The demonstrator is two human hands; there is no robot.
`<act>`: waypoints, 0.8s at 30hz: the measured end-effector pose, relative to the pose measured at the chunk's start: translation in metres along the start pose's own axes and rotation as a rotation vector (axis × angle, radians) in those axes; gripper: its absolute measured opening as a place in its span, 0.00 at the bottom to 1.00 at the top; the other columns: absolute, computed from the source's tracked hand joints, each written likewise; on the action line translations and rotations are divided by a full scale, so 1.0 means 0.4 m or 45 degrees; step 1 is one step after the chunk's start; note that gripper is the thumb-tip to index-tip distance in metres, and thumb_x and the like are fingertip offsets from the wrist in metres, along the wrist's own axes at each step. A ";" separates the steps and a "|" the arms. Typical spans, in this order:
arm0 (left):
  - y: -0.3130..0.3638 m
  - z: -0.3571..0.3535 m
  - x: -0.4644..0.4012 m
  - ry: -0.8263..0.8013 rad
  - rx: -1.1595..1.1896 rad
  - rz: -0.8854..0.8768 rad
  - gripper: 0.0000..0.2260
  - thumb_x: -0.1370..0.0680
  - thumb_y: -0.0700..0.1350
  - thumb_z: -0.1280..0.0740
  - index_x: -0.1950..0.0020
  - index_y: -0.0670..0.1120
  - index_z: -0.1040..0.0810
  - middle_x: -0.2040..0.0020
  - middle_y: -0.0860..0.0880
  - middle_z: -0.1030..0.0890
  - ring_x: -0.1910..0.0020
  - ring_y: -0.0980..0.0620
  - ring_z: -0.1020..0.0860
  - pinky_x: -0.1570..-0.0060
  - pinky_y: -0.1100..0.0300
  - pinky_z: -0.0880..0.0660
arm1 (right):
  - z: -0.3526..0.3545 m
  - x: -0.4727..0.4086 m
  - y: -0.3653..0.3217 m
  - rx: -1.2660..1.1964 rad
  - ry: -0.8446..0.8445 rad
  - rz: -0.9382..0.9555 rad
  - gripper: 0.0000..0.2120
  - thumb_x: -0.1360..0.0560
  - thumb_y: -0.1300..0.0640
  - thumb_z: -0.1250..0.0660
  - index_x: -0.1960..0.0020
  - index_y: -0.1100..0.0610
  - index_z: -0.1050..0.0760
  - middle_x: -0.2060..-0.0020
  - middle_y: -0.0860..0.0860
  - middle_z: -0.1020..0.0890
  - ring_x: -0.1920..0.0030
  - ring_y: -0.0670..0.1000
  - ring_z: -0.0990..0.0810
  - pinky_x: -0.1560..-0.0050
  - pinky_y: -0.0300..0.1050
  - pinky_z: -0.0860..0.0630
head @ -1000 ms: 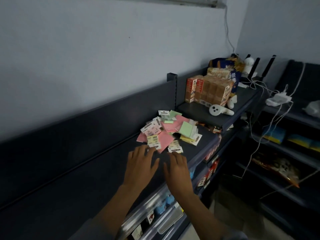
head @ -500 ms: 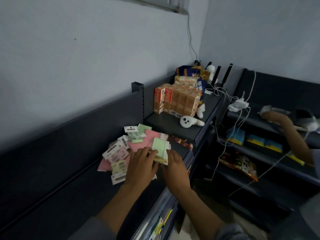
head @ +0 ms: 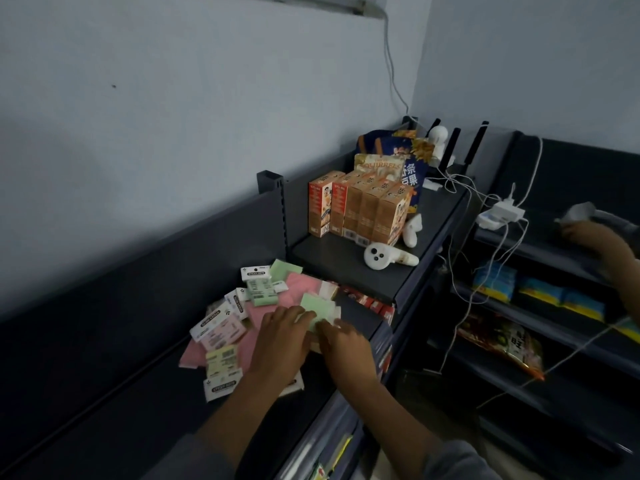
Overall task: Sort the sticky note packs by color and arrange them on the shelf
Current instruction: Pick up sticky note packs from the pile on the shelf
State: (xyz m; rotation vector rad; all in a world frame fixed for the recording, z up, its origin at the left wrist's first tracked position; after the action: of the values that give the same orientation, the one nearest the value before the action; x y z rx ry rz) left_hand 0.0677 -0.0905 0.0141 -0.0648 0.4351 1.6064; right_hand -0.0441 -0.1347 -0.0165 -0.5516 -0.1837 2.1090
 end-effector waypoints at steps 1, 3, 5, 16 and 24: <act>0.003 0.002 -0.008 0.020 0.003 -0.001 0.17 0.22 0.44 0.33 0.33 0.52 0.23 0.34 0.53 0.23 0.36 0.50 0.28 0.39 0.53 0.30 | 0.012 -0.005 0.005 -0.006 0.057 0.047 0.13 0.30 0.62 0.31 0.47 0.52 0.20 0.60 0.51 0.18 0.60 0.54 0.19 0.67 0.40 0.33; 0.013 0.012 -0.026 0.091 0.010 -0.018 0.14 0.24 0.42 0.30 0.38 0.51 0.19 0.39 0.53 0.20 0.41 0.49 0.27 0.44 0.53 0.28 | 0.039 -0.019 0.015 -0.080 0.171 0.122 0.09 0.29 0.63 0.32 0.51 0.54 0.21 0.63 0.51 0.21 0.62 0.54 0.21 0.70 0.42 0.31; 0.024 0.034 -0.044 0.182 0.022 -0.023 0.11 0.25 0.41 0.29 0.44 0.51 0.17 0.45 0.54 0.20 0.46 0.49 0.26 0.49 0.54 0.27 | 0.067 -0.034 0.015 -0.144 0.253 0.225 0.09 0.26 0.65 0.33 0.48 0.56 0.21 0.58 0.52 0.19 0.56 0.55 0.20 0.64 0.48 0.23; 0.090 0.153 -0.063 0.500 0.084 -0.115 0.11 0.26 0.41 0.28 0.45 0.41 0.20 0.49 0.48 0.23 0.51 0.51 0.23 0.53 0.57 0.22 | 0.119 -0.122 -0.016 -1.510 0.080 -0.418 0.17 0.21 0.43 0.35 0.41 0.54 0.22 0.57 0.49 0.15 0.55 0.47 0.16 0.50 0.52 0.19; -0.070 0.187 0.118 0.511 0.051 0.269 0.18 0.22 0.52 0.38 0.35 0.45 0.23 0.36 0.50 0.25 0.40 0.48 0.27 0.39 0.52 0.28 | 0.013 -0.111 -0.131 -1.707 -0.003 -0.527 0.08 0.20 0.51 0.37 0.46 0.54 0.22 0.53 0.53 0.16 0.51 0.56 0.16 0.49 0.57 0.18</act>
State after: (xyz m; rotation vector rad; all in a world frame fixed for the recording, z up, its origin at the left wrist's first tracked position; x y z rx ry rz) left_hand 0.1068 -0.0216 0.0625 -0.3239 0.8052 1.7948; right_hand 0.0142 -0.1411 0.0195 -1.1233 -1.6078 1.3331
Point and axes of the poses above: each hand's wrist, its own x-axis away from the middle knuckle, its own z-axis out of the back of the hand, y = z × x, the point moved 7 cm from there along -x, towards the middle knuckle
